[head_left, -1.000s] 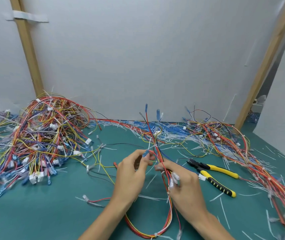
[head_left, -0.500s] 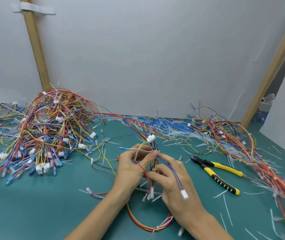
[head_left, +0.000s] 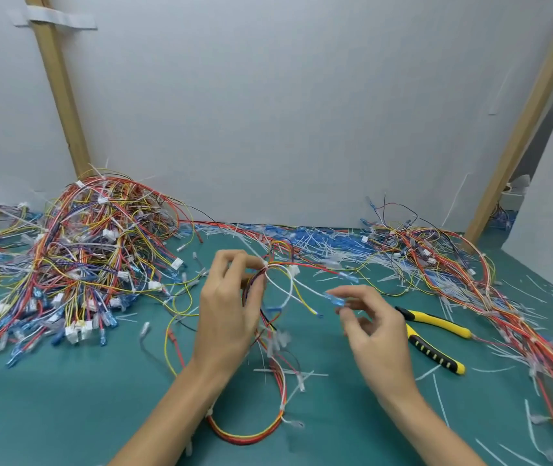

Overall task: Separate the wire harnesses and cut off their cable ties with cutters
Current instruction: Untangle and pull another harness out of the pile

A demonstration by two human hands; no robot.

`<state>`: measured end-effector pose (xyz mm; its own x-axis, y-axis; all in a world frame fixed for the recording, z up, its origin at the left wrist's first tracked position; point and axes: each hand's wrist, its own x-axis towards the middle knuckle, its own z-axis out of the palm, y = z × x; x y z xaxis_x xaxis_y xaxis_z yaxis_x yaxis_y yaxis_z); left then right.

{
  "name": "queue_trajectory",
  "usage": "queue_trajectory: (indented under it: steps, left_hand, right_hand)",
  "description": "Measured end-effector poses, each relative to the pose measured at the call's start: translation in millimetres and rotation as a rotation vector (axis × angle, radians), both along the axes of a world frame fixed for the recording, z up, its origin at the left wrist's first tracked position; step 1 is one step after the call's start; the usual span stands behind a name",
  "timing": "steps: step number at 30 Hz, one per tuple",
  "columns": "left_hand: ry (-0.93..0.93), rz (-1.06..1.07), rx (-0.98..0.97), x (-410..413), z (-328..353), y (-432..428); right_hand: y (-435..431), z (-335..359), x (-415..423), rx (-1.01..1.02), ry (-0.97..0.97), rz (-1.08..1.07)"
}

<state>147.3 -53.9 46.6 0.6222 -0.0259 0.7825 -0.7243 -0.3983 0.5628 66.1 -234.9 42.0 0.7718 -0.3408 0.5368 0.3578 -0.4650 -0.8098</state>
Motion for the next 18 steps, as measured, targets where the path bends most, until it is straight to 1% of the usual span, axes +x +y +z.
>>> queue_trajectory:
  steps: [3,6,7,8,12,14,16,18]
  left_hand:
    - [-0.047,0.028,0.098,2,-2,3]
    - [-0.074,0.014,0.14,2,-6,2]
    - [-0.078,0.009,0.147,2,-7,2]
    - [-0.077,0.002,0.156,2,-8,1]
    - [-0.11,-0.026,0.261,0,-12,-2]
    - [-0.171,-0.006,0.34,-4,-14,-5]
    - [-0.201,-0.005,0.369,-6,-14,-9]
    - [-0.2,-0.015,0.376,-8,-16,-11]
  right_hand:
    - [-7,0,4,0.099,-0.026,-0.089]
    - [-7,1,3,0.121,-0.097,-0.175]
    - [-6,2,2,0.096,-0.118,-0.195]
    - [-5,3,0,0.037,-0.134,-0.209]
    - [0,4,-6,-0.37,-0.2,-0.208]
    - [2,4,-5,-0.484,-0.211,-0.185]
    - [2,2,-3,-0.578,-0.151,-0.164]
    - [2,-4,0,-0.606,-0.033,-0.121]
